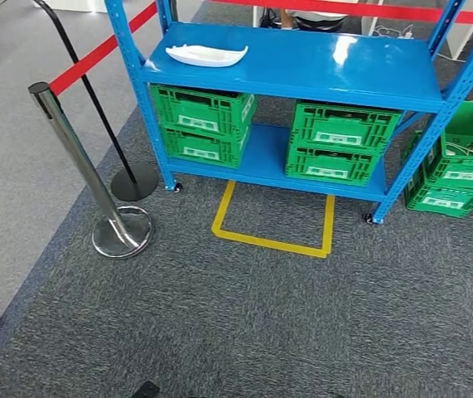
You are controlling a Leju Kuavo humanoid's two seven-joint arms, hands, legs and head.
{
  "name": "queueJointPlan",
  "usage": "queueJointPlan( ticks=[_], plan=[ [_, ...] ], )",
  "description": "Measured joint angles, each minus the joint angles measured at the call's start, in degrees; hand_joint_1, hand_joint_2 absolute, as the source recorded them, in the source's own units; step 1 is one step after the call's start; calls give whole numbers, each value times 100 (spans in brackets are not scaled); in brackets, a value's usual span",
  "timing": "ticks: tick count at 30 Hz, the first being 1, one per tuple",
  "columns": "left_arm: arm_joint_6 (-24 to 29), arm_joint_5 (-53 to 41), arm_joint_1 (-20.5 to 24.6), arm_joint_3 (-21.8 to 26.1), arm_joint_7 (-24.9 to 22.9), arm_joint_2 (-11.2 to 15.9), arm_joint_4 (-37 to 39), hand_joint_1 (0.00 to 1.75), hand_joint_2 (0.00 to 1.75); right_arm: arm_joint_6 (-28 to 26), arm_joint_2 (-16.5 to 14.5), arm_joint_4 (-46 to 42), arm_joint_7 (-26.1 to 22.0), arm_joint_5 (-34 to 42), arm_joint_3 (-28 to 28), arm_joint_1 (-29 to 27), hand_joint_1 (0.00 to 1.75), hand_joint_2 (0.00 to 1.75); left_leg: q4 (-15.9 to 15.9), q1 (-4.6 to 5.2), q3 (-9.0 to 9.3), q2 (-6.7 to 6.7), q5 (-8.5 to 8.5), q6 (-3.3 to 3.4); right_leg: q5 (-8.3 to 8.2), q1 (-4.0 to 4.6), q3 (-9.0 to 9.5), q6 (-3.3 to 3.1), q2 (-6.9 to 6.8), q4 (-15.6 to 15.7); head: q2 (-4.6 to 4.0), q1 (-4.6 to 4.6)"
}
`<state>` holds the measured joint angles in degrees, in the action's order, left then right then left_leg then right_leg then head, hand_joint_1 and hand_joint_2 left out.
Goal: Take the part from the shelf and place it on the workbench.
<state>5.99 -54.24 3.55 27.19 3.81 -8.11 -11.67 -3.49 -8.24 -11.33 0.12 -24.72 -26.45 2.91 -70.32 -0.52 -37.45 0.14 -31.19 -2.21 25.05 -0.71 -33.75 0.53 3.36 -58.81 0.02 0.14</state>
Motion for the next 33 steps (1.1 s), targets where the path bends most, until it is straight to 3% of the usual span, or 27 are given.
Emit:
queueJointPlan(
  ticks=[2,4,5,6,8,10,12,13,14,15,17,19,21,23,25,27,28,29,30,32,33],
  plan=[
    [-1,2,4,4,1,-1,0,0,0,1,-5,0,25,0,0,3,0,0,789,-38,358,-232,390,9,-9,2,-12,43,136,-17,0,-8],
    [-8,1,10,6,1,-6,0,0,0,4,-7,0,31,0,0,10,0,0,1235,-64,553,-436,499,36,-22,10,-51,110,246,-22,1,-16],
    [-12,-1,12,7,1,-8,0,0,0,5,-7,0,33,1,0,4,0,0,1291,-58,572,-442,487,67,-34,8,-78,151,297,-13,1,-18],
    [-16,-4,14,9,1,-11,0,0,0,5,-7,1,34,1,0,-8,0,0,1290,-53,568,-389,493,106,-49,-5,-100,189,338,12,1,-19],
    [-17,-18,21,14,1,-16,0,0,0,8,-7,1,37,1,0,-30,0,0,1315,-51,577,-276,513,195,24,-9,-181,245,182,-95,0,4],
    [-17,-30,20,21,2,-24,0,0,0,16,-8,1,38,-1,0,-13,0,0,1330,-43,584,-140,517,260,342,3,-431,273,-130,-632,0,47],
    [-15,-33,-4,34,2,-25,0,0,0,23,-9,1,38,-2,0,8,0,0,1328,-17,587,9,506,286,692,3,-790,295,-264,-1385,0,63],
    [-11,-33,-12,41,6,-25,0,0,0,26,-9,1,40,-2,0,2,0,0,1327,-8,592,79,499,290,743,3,-882,301,-282,-1593,0,61],
    [-7,-33,-16,47,11,-26,0,0,0,28,-9,1,43,-3,0,-9,0,0,1326,-2,602,140,490,291,689,3,-870,302,-293,-1597,0,62],
    [-2,-33,-16,50,20,-27,0,0,0,29,-9,1,46,-3,0,-19,0,0,1326,1,619,191,478,284,540,4,-741,297,-314,-1374,0,62],
    [6,-33,-16,50,32,-31,0,0,0,31,-10,1,51,-4,0,-21,0,0,1325,8,673,280,443,247,201,13,-300,274,-485,-586,0,64],
    [11,-33,-17,51,36,-31,0,0,0,35,-20,1,51,-4,0,-7,0,0,1323,39,717,350,411,191,63,27,-18,218,-627,-106,0,57],
    [15,-32,-16,54,43,-31,0,0,0,33,-28,1,41,-2,0,-6,0,0,1332,55,737,404,409,135,64,43,-2,144,-578,-76,0,51],
    [16,-31,-15,57,60,-31,0,0,0,21,-28,1,11,-2,-1,-13,0,0,1296,40,732,356,356,71,46,30,-11,76,-503,-59,0,46],
    [17,-31,-23,62,79,-31,0,0,0,15,-30,1,-27,-2,-1,-9,0,0,898,29,552,178,93,19,28,7,-8,12,-443,-36,0,22],
    [17,-30,-41,70,87,-31,0,0,0,14,-32,1,-51,-2,-2,-4,0,0,113,27,165,53,-267,0,27,8,-17,-26,-384,-35,0,5],
    [17,-30,-55,75,87,-33,0,0,0,14,-33,1,-54,-2,-2,-5,0,0,-196,26,-1,37,-349,-2,28,10,-18,-33,-349,-35,0,4],
    [17,-30,-67,80,87,-34,0,0,0,14,-33,1,-56,-2,-2,-9,0,0,-331,26,-89,31,-329,1,29,12,-16,-36,-317,-35,0,4],
    [17,-29,-76,87,87,-36,0,0,0,14,-33,1,-56,-2,-2,-12,0,0,-220,24,-62,30,-182,8,28,11,-12,-35,-287,-36,0,3],
    [17,-29,-75,98,91,-36,0,0,0,16,-33,1,-66,-3,-2,-12,0,0,474,16,236,17,257,32,24,10,-1,-16,-232,-37,0,3],
    [17,-30,-73,101,92,-36,0,0,0,16,-33,1,-70,-3,-2,-12,0,0,717,13,346,13,393,39,22,10,2,-10,-219,-37,0,3]
  ],
)
